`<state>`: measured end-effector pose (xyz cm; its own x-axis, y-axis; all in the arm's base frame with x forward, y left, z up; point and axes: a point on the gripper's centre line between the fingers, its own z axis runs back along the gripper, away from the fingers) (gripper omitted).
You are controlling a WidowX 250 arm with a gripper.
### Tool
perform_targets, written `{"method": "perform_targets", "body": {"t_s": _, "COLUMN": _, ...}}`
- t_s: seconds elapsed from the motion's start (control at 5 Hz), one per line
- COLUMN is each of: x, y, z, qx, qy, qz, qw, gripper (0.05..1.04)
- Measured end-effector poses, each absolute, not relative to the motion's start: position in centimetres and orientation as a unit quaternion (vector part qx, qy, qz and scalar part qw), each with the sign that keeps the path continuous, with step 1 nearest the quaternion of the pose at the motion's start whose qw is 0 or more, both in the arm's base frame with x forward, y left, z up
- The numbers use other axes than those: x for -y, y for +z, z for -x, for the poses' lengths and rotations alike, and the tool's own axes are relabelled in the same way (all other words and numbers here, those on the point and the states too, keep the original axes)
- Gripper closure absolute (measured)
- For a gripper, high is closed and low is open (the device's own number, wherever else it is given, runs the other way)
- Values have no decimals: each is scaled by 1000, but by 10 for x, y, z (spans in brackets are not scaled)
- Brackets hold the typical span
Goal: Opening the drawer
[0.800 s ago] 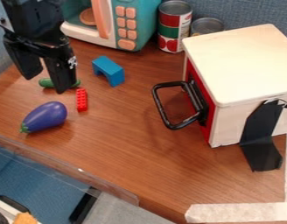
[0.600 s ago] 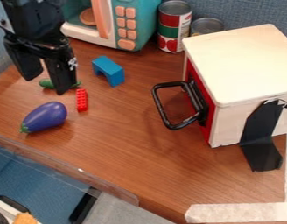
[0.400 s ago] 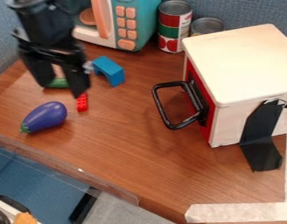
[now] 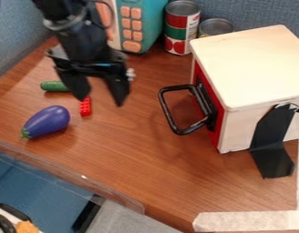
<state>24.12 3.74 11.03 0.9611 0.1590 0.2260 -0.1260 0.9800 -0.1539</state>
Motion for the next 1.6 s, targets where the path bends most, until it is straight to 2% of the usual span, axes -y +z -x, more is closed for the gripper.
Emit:
{"method": "perform_targets", "body": {"t_s": 0.4, "x": -16, "y": 82, "z": -270, "qx": 141, "qy": 147, "qz": 75, "qw": 976, "gripper": 83}}
{"method": "perform_targets", "body": {"t_s": 0.8, "x": -12, "y": 74, "z": -298, "qx": 159, "qy": 204, "qz": 88, "qw": 962, "gripper": 83}}
{"method": "perform_targets", "body": {"t_s": 1.2, "x": -8, "y": 70, "z": -311, "qx": 164, "qy": 256, "qz": 117, "qw": 945, "gripper": 83}}
{"method": "perform_targets", "body": {"t_s": 1.6, "x": 12, "y": 60, "z": -315, "qx": 161, "qy": 261, "qz": 121, "qw": 944, "gripper": 83}}
